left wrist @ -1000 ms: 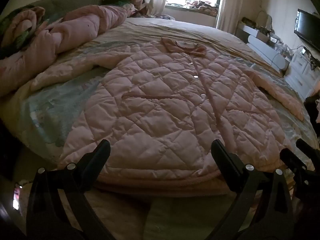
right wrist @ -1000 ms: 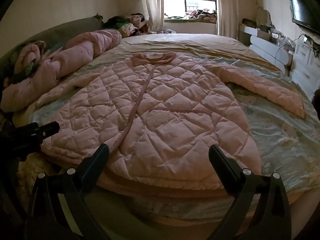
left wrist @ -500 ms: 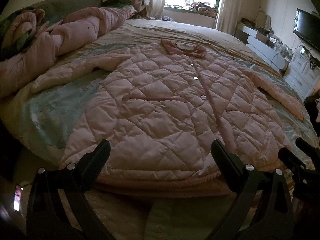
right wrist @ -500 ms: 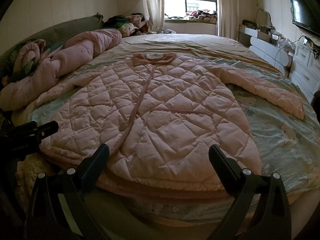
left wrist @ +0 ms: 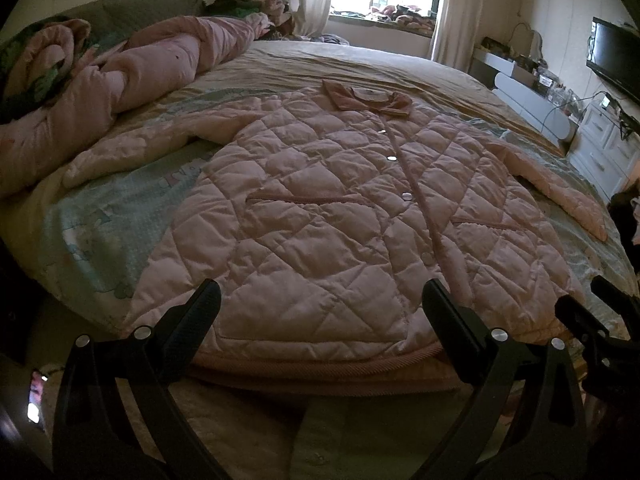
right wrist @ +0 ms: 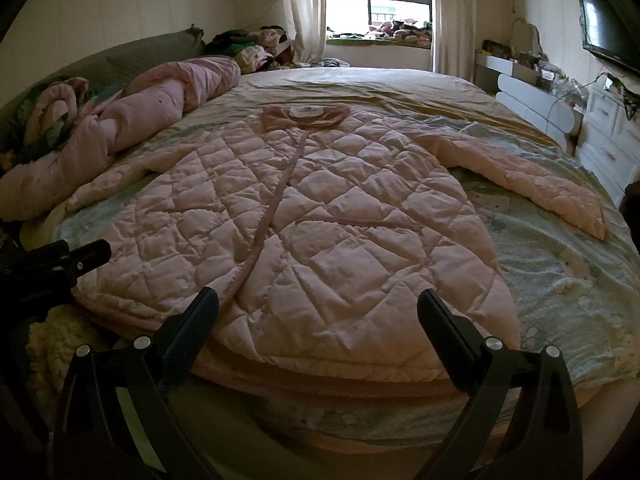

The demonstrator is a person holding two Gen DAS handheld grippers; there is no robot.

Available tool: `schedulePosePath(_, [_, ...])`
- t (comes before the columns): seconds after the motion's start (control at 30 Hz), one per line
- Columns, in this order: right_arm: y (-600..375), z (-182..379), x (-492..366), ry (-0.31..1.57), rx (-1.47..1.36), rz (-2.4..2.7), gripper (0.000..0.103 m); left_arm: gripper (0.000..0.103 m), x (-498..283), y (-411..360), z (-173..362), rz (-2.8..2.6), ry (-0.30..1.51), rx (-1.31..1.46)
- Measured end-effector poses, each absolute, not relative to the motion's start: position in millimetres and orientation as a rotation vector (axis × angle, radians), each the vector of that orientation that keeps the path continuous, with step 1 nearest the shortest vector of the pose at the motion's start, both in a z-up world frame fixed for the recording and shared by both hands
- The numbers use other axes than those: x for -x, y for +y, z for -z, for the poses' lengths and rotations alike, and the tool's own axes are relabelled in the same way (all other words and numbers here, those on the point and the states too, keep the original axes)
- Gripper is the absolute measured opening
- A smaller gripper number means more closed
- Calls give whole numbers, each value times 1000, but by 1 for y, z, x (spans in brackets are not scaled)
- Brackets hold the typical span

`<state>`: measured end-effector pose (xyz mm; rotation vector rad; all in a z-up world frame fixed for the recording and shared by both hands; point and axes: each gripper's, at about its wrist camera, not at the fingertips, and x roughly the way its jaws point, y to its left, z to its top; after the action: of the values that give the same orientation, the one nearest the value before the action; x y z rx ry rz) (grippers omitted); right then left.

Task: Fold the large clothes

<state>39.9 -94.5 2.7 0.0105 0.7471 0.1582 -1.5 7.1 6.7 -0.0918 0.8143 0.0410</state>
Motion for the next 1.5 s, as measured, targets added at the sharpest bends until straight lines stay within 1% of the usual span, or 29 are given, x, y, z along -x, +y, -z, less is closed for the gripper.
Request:
schedulePosePath(1.0, [-94, 2, -49, 762, -23, -181, 99, 94, -3, 6, -7, -47, 813, 82])
schedulePosePath(1.5, [-95, -9, -91, 733, -52, -194, 99, 94, -44, 10, -10, -85, 811, 60])
